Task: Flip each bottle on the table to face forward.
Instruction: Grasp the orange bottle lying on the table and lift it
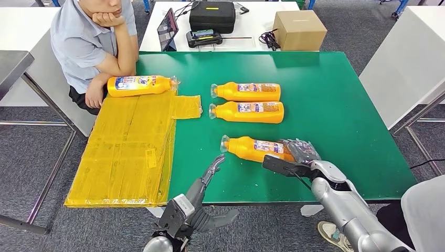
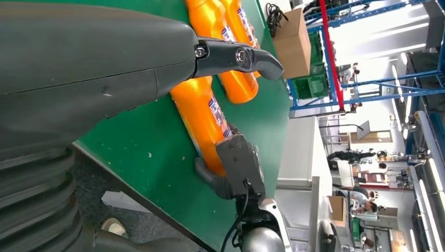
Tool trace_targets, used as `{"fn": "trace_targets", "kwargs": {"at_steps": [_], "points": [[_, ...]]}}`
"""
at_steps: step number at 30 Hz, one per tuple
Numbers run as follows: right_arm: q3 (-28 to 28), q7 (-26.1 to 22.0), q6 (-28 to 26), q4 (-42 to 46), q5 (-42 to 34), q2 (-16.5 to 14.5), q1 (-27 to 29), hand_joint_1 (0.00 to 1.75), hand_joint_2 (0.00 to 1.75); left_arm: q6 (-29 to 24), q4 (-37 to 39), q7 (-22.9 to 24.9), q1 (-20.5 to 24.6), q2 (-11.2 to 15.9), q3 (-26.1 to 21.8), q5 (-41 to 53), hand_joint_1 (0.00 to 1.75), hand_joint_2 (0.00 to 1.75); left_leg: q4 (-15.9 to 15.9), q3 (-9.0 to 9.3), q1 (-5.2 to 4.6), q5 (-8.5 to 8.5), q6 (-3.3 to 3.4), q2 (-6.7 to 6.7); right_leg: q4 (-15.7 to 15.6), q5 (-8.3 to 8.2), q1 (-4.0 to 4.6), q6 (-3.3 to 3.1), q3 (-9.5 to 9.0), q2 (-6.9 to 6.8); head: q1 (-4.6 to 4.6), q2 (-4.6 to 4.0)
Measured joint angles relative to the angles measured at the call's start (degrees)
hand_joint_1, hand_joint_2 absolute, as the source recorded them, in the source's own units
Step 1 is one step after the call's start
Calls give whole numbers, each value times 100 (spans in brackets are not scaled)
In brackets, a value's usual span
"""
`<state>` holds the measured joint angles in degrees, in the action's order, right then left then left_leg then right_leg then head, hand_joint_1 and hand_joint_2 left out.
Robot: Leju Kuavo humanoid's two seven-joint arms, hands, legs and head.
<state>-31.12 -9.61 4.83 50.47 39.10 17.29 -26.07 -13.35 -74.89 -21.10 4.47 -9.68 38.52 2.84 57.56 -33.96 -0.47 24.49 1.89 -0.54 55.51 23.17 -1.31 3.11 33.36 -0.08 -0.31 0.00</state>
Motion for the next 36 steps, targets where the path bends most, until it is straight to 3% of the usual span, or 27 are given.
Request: {"fn": "trace_targets", "kwargs": {"at_steps": [5, 9, 20, 24, 29, 36], "points": [[128, -786, 590, 31, -1183, 102, 81, 175, 175, -200, 10, -394, 25, -21, 0, -371, 0, 175, 0, 21, 0, 6, 2, 3, -2, 0, 0, 0, -18, 1, 1, 0], [367, -1345, 1013, 283, -2218, 160, 437, 175, 175, -438, 9, -637, 66, -113, -67, -1190, 0, 175, 0, 23, 0, 12, 3, 3, -2, 0, 1, 0, -22, 1, -2, 0], [676, -1090, 938, 1014, -2737, 102, 926, 175, 175, -1368, -38, -1103, 23, -303, -639, -2869, 0, 175, -1, 4, 1, 9, 3, 1, 0, 1, 2, 0, -10, 1, -1, 0], [646, -1092, 912, 1250, -2820, -2, 945, 175, 175, -1219, 58, -840, 20, -308, -786, -3431, 0, 175, -1, -14, 0, 5, 5, -1, 1, 0, 1, 0, 6, 0, -1, 0], [559, -1123, 756, 1597, -2836, -272, 925, 175, 175, -574, 592, -339, 173, -313, -687, -3565, 0, 175, -1, -27, 0, 4, 5, -1, 2, 0, 1, 0, 21, 0, -1, 0], [332, -1153, 609, 1723, -2790, -612, 843, 175, 175, -269, 1372, -311, 489, -380, -490, -3403, 0, 175, -1, -39, 0, 4, 5, -2, 3, 0, 1, 0, 33, 0, -1, 0]]}}
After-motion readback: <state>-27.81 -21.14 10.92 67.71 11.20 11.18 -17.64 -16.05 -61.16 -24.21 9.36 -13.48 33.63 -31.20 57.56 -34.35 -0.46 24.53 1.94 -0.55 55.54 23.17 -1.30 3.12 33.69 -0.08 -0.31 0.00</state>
